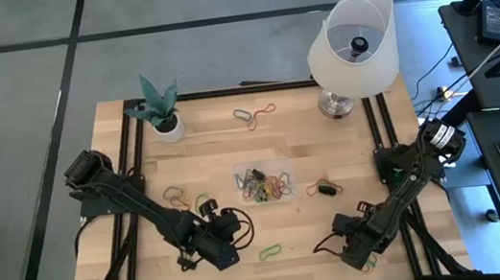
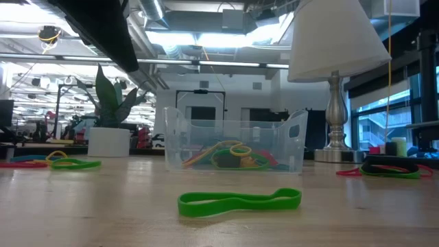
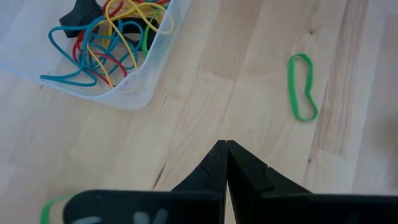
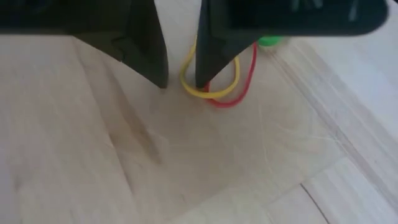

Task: Pick and place rubber bands into bin
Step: Put the yellow rubber band into the transparent bin

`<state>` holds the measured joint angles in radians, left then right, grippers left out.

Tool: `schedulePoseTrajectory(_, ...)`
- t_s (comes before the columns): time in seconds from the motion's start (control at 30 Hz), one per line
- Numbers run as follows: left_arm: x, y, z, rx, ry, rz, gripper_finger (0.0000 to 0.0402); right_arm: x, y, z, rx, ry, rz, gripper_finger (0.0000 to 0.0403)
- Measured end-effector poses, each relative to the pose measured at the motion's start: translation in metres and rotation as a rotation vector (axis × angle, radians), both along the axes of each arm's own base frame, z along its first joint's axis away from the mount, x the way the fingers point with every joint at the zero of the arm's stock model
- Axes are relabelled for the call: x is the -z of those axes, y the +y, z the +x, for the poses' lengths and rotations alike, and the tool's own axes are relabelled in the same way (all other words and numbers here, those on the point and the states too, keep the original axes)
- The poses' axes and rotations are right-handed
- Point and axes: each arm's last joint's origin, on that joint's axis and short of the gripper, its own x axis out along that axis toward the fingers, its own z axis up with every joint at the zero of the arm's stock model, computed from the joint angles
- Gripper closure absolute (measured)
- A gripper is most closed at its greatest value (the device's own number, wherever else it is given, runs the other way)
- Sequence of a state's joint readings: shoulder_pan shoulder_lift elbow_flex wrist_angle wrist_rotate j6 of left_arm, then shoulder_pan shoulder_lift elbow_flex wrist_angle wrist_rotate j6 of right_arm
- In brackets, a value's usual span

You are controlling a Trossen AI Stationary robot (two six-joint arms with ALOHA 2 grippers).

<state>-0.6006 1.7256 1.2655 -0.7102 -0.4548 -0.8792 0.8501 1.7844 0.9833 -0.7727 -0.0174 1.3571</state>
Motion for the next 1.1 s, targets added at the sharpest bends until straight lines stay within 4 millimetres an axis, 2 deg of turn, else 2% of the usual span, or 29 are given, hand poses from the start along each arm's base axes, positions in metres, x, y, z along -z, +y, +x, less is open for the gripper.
schedulePoseTrajectory(0.13,0.0,0.0,0.0,-0.002,0.004,0.002,0.0398,-0.002,0.001,-0.002,-0.01,-0.007,0.004,0.0378)
schedulePoseTrajectory(0.2,0.0,0.001,0.0,-0.01,0.003,-0.002,0.0399,-0.005,0.002,-0.005,-0.013,-0.013,0.011,0.0394)
schedulePoseTrajectory(0.3,0.001,0.003,0.0,-0.017,0.023,0.001,0.04,-0.014,0.003,-0.011,0.021,-0.008,0.041,0.0393)
schedulePoseTrajectory(0.47,0.001,0.01,-0.002,0.004,0.067,0.036,0.04,-0.047,0.002,-0.025,0.094,-0.106,0.096,0.0399)
schedulePoseTrajectory(0.6,-0.01,0.02,-0.007,0.048,0.106,0.056,0.0399,-0.074,-0.002,-0.038,0.196,-0.225,0.144,0.0401)
schedulePoseTrajectory(0.7,-0.021,0.029,-0.016,0.108,0.135,0.131,0.04,-0.09,-0.005,-0.045,0.243,-0.33,0.162,0.0401)
schedulePoseTrajectory(0.83,-0.038,0.042,-0.03,0.184,0.159,0.257,0.0399,-0.105,-0.012,-0.051,0.314,-0.422,0.178,0.0401)
schedulePoseTrajectory(0.97,-0.05,0.053,-0.039,0.237,0.18,0.308,0.04,-0.119,-0.016,-0.052,0.361,-0.443,0.15,0.0402)
schedulePoseTrajectory(1.1,-0.049,0.059,-0.047,0.275,0.175,0.348,0.04,-0.142,-0.021,-0.049,0.388,-0.454,0.087,0.0402)
